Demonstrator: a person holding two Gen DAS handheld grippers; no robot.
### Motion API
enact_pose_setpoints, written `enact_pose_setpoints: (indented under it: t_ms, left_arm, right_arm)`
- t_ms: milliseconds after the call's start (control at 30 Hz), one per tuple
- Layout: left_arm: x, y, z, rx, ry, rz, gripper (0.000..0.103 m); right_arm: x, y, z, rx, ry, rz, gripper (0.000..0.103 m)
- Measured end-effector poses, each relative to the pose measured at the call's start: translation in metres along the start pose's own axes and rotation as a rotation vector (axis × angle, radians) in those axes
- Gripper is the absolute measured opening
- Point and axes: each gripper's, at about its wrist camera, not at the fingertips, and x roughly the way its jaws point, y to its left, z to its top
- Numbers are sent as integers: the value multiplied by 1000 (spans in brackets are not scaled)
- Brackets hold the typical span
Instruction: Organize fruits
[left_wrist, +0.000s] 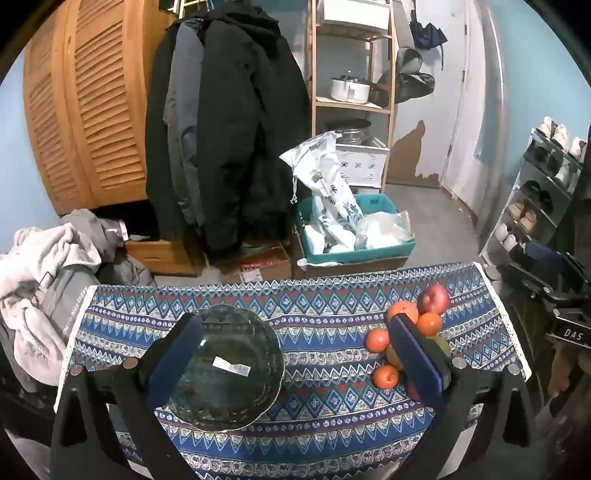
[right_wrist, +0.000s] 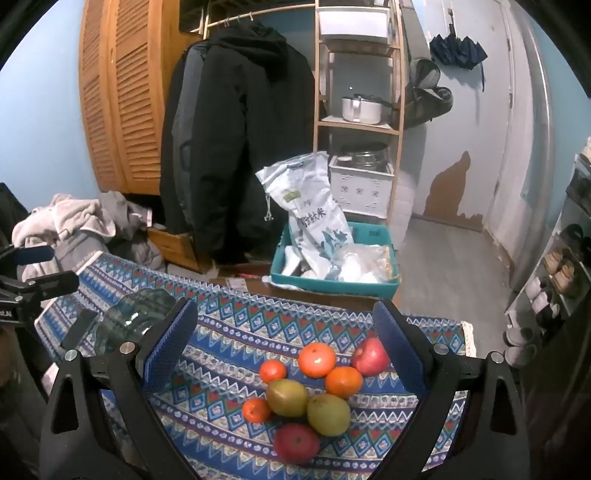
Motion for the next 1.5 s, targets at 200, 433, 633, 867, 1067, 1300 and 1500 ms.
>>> enact_pose_setpoints:
  t_ms: [200, 433, 633, 867, 1067, 1300, 1500]
  left_arm:
    - [1, 1, 1, 1, 5, 1, 102]
    - [1, -1, 0, 6, 2, -1, 102]
    - [1, -2, 0, 3, 2, -2, 102]
    - [1, -2, 0, 4, 3, -1, 102]
    - [1, -6, -2, 9, 6, -4, 102]
    - [6, -5, -4, 18, 18, -15, 102]
    - [16, -6, -8, 27, 50, -18, 102]
  right_arm:
    - [1, 0, -1, 6, 6, -8, 94]
    - [2, 6, -4, -3, -9, -2, 94]
    - [2, 0, -3, -3, -4, -8, 94]
    - [1, -2, -5, -10, -7, -13, 94]
    - [2, 0, -3, -8, -9, -15, 94]
    - [4, -4, -8, -11, -11, -28, 94]
    - [4, -7, -11, -50, -30, -62, 94]
